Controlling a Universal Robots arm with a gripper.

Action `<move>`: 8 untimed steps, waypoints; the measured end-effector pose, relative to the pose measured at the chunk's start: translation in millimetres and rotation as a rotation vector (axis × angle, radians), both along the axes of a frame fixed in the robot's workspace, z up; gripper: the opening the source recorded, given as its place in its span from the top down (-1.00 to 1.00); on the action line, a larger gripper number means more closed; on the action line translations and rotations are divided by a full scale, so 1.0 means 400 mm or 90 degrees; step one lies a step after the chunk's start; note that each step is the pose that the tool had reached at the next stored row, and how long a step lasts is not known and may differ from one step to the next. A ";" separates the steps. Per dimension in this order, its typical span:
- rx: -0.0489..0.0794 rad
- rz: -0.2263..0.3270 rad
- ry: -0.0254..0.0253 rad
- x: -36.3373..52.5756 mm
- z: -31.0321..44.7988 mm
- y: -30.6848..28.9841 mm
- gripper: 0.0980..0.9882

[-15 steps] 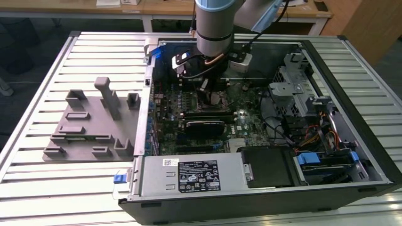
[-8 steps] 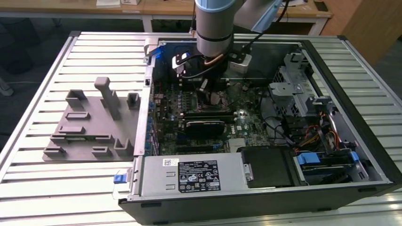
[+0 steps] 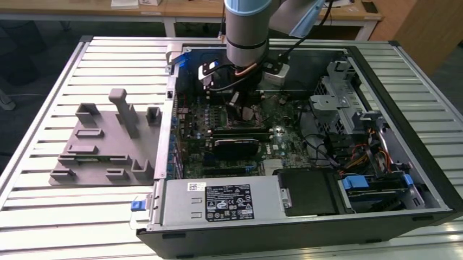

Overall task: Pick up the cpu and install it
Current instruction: 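Place the cpu into insertion slot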

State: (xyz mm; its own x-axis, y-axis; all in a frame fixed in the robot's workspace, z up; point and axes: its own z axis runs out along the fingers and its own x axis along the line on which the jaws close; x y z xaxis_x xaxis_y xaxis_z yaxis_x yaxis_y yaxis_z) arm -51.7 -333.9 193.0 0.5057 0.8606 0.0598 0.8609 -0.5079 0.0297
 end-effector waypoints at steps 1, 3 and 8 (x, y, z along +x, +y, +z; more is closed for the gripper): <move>0.000 0.000 0.0000 0.000 0.000 0.000 -0.13; 0.000 0.000 -0.0001 0.000 0.000 0.000 -0.13; 0.000 0.000 0.0000 0.000 0.000 0.000 -0.09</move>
